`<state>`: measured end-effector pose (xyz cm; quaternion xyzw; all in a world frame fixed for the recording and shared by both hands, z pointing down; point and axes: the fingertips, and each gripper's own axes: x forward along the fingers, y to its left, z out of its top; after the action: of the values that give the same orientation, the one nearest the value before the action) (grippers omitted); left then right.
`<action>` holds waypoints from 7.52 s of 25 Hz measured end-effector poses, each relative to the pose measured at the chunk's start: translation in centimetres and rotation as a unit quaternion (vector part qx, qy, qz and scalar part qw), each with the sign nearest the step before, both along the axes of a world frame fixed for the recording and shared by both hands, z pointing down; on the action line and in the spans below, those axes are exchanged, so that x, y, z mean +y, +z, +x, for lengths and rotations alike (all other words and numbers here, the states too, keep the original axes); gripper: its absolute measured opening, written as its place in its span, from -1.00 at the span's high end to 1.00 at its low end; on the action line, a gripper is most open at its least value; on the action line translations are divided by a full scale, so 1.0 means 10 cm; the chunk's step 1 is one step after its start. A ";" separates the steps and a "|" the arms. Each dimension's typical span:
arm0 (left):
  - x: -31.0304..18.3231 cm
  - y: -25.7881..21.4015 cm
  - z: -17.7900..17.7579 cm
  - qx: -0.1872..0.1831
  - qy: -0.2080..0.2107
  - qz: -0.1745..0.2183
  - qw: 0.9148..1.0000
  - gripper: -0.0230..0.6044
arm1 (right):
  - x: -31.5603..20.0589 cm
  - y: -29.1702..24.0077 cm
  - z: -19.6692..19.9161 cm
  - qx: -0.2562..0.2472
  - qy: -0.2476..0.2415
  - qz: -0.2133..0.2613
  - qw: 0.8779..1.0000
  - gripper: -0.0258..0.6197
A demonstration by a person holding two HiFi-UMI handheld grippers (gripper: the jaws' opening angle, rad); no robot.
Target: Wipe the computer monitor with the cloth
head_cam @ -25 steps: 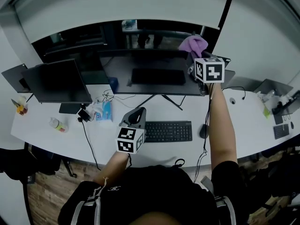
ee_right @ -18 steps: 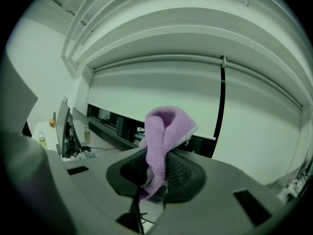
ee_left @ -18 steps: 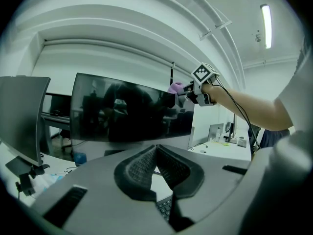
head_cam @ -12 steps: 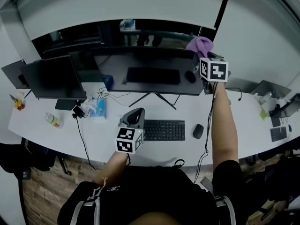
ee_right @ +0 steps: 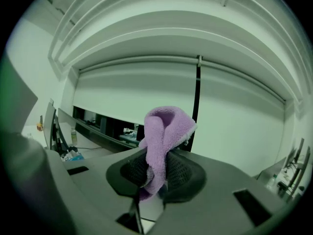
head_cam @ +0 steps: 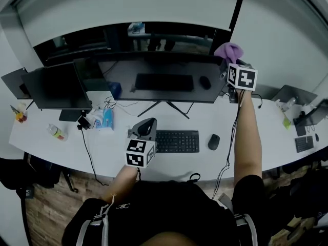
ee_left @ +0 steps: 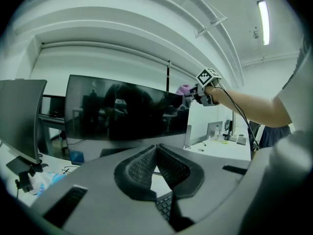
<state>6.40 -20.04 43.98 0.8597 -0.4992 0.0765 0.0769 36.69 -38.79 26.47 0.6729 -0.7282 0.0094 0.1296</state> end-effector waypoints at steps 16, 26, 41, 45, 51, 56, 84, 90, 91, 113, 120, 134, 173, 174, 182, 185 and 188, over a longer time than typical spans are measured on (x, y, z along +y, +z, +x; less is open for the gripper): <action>0.11 0.04 0.08 -0.017 0.001 -0.002 1.000 0.89 | 0.11 0.12 0.68 -0.072 0.053 0.009 0.996 0.63; 0.16 0.06 0.14 -0.021 0.001 -0.001 1.000 0.88 | 0.16 0.36 0.74 -0.091 0.043 0.004 0.995 0.63; 0.06 0.17 0.22 -0.027 -0.003 -0.016 1.000 0.89 | -0.02 0.55 0.80 -0.120 -0.030 0.008 0.992 0.63; 0.02 0.21 0.25 -0.031 -0.002 -0.021 0.999 0.88 | -0.03 0.60 0.77 -0.067 -0.101 0.038 0.992 0.63; -0.05 0.27 0.28 -0.034 0.000 -0.030 0.999 0.88 | -0.02 0.68 0.72 -0.007 -0.163 0.046 0.986 0.64; -0.09 0.32 0.31 -0.039 0.003 -0.037 0.999 0.88 | -0.03 0.81 0.69 0.001 -0.186 0.044 0.981 0.64; -0.29 0.67 0.40 -0.051 0.007 -0.079 0.996 0.88 | -0.19 1.98 0.62 0.114 -0.218 -0.045 0.968 0.66; -0.37 0.74 0.40 -0.054 0.009 -0.088 0.995 0.88 | -0.23 2.28 0.62 0.139 -0.218 -0.075 0.963 0.66; -0.39 0.75 0.40 -0.055 0.009 -0.089 0.994 0.89 | -0.24 2.34 0.62 0.143 -0.218 -0.080 0.962 0.66; -0.51 1.03 0.38 -0.060 0.000 -0.121 0.991 0.88 | -0.32 3.38 0.56 0.162 -0.203 -0.185 0.948 0.66; -0.50 1.08 0.30 -0.062 -0.007 -0.125 0.990 0.88 | -0.32 3.82 0.57 0.132 -0.171 -0.219 0.952 0.66; -0.50 1.16 0.15 -0.058 -0.012 -0.135 0.989 0.88 | -0.26 4.16 0.39 -0.219 -0.072 -0.220 0.948 0.66; -0.21 1.11 -0.63 -0.045 -0.055 -0.138 0.988 0.89 | -0.32 3.98 -1.02 -0.368 -0.148 -0.213 0.893 0.66; -0.21 1.10 -0.67 -0.045 -0.057 -0.137 0.988 0.88 | -0.32 3.98 -1.06 -0.362 -0.151 -0.216 0.894 0.66; -0.17 1.08 -0.92 -0.043 -0.066 -0.138 0.987 0.88 | -0.30 3.97 -1.47 -0.314 -0.173 -0.226 0.906 0.66; -0.14 1.07 -1.03 -0.047 -0.066 -0.136 0.987 0.89 | -0.31 3.97 -1.63 -0.300 -0.179 -0.229 0.909 0.66; -0.12 1.05 -1.20 -0.046 -0.075 -0.135 0.987 0.88 | -0.30 3.98 -1.83 -0.284 -0.190 -0.235 0.910 0.66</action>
<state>-5.60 -21.24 54.52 0.7972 -0.5504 0.1765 0.1744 18.37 -41.78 66.25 0.4412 -0.8249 0.3462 0.0707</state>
